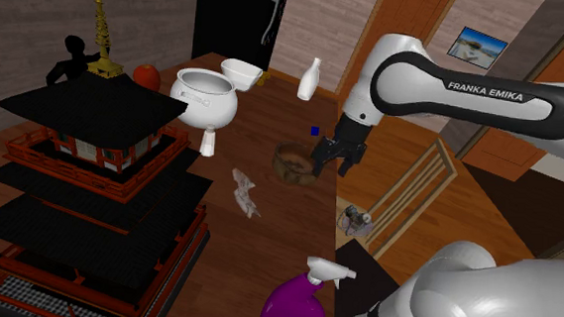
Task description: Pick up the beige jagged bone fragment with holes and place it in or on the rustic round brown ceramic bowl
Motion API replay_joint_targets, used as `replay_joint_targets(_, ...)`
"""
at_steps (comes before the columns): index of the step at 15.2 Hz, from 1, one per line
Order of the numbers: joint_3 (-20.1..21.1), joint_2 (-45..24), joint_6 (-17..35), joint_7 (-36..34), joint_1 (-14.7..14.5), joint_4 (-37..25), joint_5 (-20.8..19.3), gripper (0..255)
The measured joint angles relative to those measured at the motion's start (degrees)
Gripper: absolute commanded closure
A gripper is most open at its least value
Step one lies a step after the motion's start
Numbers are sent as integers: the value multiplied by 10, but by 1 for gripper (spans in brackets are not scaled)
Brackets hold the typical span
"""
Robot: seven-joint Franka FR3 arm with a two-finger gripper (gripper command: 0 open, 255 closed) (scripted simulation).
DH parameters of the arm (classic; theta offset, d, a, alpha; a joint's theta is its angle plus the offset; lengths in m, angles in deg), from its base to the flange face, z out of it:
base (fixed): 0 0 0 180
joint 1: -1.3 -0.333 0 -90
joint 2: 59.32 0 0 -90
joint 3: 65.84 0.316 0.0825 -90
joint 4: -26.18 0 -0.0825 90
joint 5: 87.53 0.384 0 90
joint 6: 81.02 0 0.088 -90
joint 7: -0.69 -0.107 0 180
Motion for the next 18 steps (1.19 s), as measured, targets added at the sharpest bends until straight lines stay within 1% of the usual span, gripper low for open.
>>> replay_joint_targets(4,23,-52,85,-19,-13,9,19,0)
replay_joint_targets(7,42,-106,152,-34,-23,3,31,0)
replay_joint_targets(13,73,-226,270,-63,-36,-35,39,0)
replay_joint_targets(16,83,-262,305,-76,-40,-49,38,0)
replay_joint_targets(18,86,-273,322,-78,-42,-45,39,0)
